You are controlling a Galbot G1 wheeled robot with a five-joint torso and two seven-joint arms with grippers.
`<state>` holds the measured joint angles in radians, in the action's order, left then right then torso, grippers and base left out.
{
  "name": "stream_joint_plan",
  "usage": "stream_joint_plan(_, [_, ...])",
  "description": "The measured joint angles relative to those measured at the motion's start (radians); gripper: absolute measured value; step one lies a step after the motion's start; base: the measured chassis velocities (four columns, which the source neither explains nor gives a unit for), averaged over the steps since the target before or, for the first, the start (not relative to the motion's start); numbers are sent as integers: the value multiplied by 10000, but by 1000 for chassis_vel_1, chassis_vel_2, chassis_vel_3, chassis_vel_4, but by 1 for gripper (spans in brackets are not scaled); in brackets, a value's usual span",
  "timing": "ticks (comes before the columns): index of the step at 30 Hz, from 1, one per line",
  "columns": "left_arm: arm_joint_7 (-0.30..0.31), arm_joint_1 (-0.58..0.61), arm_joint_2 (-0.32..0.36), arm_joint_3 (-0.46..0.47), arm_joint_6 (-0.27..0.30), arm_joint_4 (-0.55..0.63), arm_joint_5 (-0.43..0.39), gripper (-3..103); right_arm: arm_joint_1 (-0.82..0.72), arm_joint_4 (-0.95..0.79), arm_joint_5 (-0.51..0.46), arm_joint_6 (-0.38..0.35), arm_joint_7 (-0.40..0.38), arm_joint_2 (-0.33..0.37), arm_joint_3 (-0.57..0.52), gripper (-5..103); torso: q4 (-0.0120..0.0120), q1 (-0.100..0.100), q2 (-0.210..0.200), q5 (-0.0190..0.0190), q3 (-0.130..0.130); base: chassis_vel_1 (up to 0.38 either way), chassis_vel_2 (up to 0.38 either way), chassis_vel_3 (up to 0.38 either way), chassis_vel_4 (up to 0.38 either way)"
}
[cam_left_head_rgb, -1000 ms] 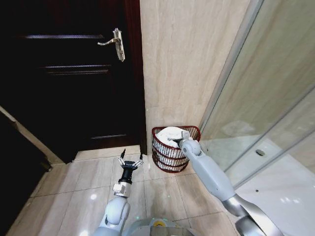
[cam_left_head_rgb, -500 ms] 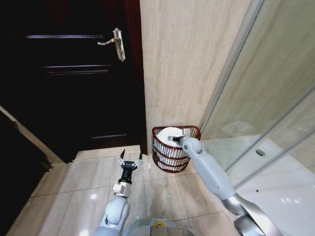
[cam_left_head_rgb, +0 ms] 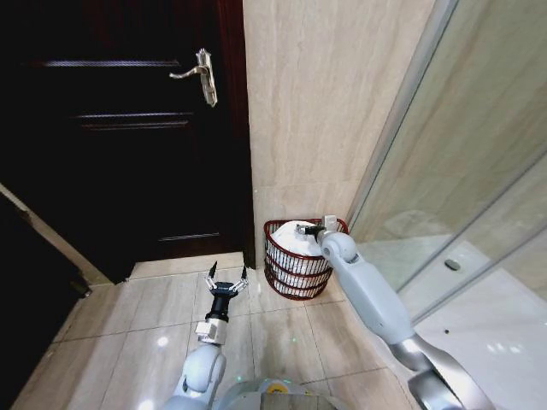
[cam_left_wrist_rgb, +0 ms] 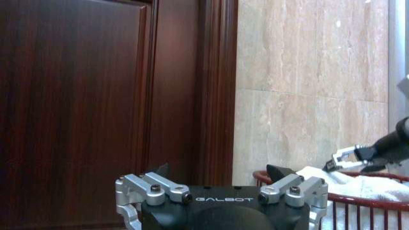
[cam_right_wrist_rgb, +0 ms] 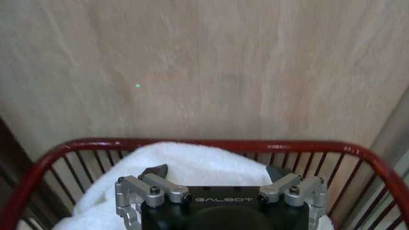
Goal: Discard the used towel into the hamper.
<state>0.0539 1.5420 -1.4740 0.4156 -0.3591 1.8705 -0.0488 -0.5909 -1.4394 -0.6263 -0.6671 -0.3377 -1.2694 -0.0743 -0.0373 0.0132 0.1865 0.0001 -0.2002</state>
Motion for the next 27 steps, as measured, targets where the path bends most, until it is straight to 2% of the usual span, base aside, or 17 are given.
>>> stream_joint_plan(5, [0, 30, -16, -14, -87, -87, 5, 100, 159, 843, 246, 20, 210, -279, -176, 100, 0, 0, 0, -1, 0, 0, 0, 0, 0])
stream_joint_plan(9, [0, 77, -22, -18, -145, -103, 11, 100, 189, 1027, -145, -341, 194, -373, -302, 100, 1, 0, 0, -1, 0, 0, 0, 0, 0])
stream_joint_plan(12, [0, 86, -6, -11, -158, -92, 7, 100, 70, 871, -588, -598, -138, -373, -196, 100, 1, 0, 0, -1, 1, 0, 0, 0, 0])
stream_joint_plan(19, [-5, 82, -14, -13, -166, -46, -19, 100, -95, 705, -1035, -626, -573, -288, 51, 100, 1, 0, 1, -2, 1, 0, 0, 0, 0])
stream_joint_plan(24, [-9, 70, -8, -18, -192, -85, -36, 100, -127, 592, -640, -430, -453, -298, -73, 100, 0, 1, 0, 1, 0, 0, 0, 0, 0])
stream_joint_plan(27, [-13, 26, -18, -31, -199, -123, -54, 100, -159, -220, -322, -207, -455, -121, -233, 100, -3, 1, 0, 0, 0, 0, 0, 0, 0])
